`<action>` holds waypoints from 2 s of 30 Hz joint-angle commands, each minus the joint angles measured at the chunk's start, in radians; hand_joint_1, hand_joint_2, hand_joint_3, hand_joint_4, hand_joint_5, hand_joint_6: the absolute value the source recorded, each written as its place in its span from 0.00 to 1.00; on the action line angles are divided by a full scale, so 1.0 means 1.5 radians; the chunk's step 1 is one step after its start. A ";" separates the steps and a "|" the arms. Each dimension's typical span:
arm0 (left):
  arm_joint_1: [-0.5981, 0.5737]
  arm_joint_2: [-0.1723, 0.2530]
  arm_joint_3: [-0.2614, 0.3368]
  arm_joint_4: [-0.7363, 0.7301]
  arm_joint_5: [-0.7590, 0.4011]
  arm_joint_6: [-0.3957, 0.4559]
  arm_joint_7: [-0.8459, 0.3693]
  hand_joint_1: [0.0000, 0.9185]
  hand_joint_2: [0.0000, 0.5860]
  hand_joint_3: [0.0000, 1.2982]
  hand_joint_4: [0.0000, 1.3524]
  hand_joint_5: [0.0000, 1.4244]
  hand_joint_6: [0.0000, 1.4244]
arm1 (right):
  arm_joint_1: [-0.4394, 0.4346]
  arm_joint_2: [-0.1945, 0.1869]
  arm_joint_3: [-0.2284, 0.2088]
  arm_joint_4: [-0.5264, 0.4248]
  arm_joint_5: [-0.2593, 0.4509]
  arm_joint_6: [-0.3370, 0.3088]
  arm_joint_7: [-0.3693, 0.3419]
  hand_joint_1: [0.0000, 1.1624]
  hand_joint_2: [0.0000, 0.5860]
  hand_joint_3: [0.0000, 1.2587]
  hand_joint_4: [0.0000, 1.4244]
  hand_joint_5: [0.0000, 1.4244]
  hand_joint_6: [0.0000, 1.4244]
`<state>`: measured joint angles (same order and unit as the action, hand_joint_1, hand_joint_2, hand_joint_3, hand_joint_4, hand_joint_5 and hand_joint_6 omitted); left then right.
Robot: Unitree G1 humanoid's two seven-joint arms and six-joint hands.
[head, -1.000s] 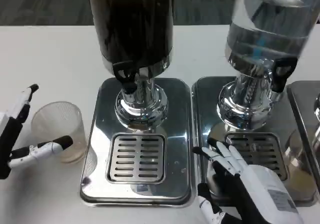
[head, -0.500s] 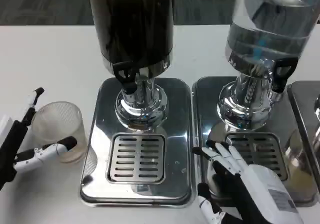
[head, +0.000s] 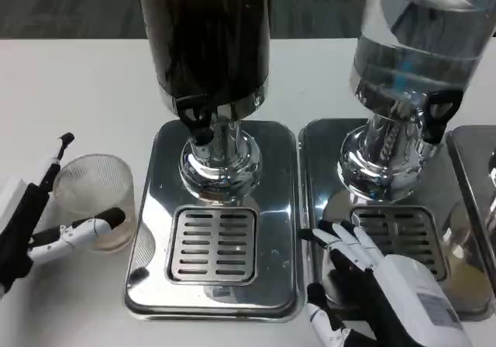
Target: Grasp the cup under the faucet to collect the drink, then remove the cup.
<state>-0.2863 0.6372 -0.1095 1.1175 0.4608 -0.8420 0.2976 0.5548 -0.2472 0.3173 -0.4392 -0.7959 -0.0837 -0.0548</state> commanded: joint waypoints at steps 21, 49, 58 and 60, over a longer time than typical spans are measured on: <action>-0.037 -0.026 -0.034 0.046 -0.029 -0.038 -0.035 0.35 0.26 0.26 0.23 0.42 0.41 | -0.003 -0.002 -0.006 -0.003 0.022 0.001 0.006 0.45 0.94 0.14 0.08 0.02 0.08; 0.007 -0.011 -0.015 0.010 -0.029 -0.095 0.057 0.37 0.29 0.42 0.41 0.58 0.61 | -0.004 -0.003 -0.007 -0.005 0.036 -0.002 0.006 0.47 0.94 0.14 0.10 0.02 0.07; 0.036 -0.003 0.018 -0.034 -0.045 -0.136 0.068 0.36 0.29 0.42 0.41 0.58 0.62 | -0.004 -0.002 -0.008 -0.008 0.039 -0.001 0.005 0.48 0.94 0.14 0.10 0.02 0.07; 0.040 -0.004 0.026 -0.042 -0.047 -0.142 0.065 0.36 0.29 0.42 0.41 0.58 0.62 | -0.004 -0.002 -0.007 -0.009 0.039 -0.001 0.006 0.48 0.94 0.14 0.10 0.02 0.07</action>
<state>-0.2352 0.6149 -0.0947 1.0839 0.4051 -1.0203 0.3724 0.5461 -0.2475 0.3120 -0.4397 -0.7421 -0.0835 -0.0457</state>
